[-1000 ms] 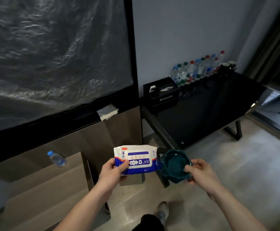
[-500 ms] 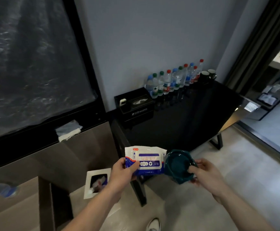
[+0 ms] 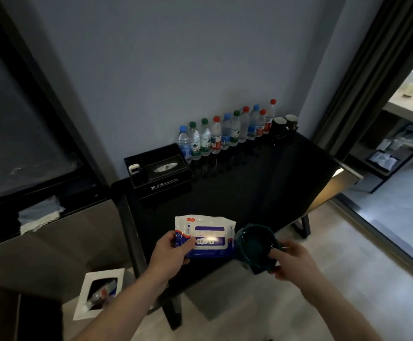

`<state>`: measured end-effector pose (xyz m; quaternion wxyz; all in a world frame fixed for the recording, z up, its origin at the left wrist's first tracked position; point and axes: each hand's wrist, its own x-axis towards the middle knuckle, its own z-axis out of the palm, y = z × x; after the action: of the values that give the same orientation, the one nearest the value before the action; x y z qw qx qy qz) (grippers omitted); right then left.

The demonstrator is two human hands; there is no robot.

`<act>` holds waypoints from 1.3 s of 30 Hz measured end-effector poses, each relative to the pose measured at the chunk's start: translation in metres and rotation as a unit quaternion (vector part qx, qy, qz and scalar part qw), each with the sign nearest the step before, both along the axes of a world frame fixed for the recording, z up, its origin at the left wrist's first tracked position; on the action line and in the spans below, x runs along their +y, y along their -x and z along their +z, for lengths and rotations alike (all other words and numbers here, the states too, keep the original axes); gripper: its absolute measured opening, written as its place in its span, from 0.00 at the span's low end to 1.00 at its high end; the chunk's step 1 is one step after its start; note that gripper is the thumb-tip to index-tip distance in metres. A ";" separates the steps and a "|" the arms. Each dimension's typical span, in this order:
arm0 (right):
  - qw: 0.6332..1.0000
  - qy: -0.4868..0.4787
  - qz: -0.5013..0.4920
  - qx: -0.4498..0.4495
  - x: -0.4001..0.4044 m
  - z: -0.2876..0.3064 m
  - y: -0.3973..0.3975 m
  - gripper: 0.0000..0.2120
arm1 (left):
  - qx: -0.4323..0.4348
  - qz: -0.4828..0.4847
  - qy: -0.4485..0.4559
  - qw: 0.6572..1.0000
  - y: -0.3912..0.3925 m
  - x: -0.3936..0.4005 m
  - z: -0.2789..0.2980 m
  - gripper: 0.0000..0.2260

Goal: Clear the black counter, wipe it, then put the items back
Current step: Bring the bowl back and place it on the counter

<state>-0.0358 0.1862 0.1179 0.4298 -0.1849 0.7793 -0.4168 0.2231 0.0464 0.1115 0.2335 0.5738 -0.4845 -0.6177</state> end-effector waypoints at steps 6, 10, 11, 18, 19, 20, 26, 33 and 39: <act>0.997 -0.005 0.073 0.000 -0.026 0.001 0.096 0.08 | 0.008 0.104 -0.015 0.994 0.066 0.014 -0.002 0.12; 0.993 0.001 0.116 -0.006 -0.054 -0.001 0.141 0.10 | 0.010 0.163 -0.004 0.987 0.090 0.027 0.002 0.11; 0.992 0.002 0.125 -0.009 -0.062 -0.002 0.149 0.10 | 0.009 0.176 -0.003 0.984 0.093 0.030 0.002 0.11; 0.981 -0.009 0.191 -0.032 -0.121 -0.013 0.177 0.12 | -0.014 0.269 -0.030 0.963 0.102 0.021 -0.013 0.17; 0.980 -0.012 0.195 -0.030 -0.130 -0.016 0.180 0.11 | -0.019 0.274 -0.036 0.961 0.103 0.013 -0.018 0.19; 0.979 -0.014 0.200 -0.028 -0.139 -0.018 0.184 0.11 | -0.021 0.275 -0.042 0.960 0.105 0.005 -0.021 0.20; 0.979 -0.046 0.196 -0.020 -0.197 -0.035 0.216 0.11 | -0.006 0.247 -0.056 0.967 0.141 -0.069 -0.036 0.08; 0.985 -0.077 0.155 -0.004 -0.262 -0.060 0.251 0.14 | -0.030 0.199 -0.099 0.975 0.187 -0.171 -0.072 0.10; 0.987 -0.105 0.120 -0.021 -0.309 -0.083 0.267 0.17 | -0.017 0.204 -0.169 0.964 0.219 -0.234 -0.102 0.11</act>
<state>-0.3031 -0.1229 0.0354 0.5100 -0.2222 0.7818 -0.2817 0.0042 -0.1875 0.0097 0.2457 0.7021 -0.2496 -0.6201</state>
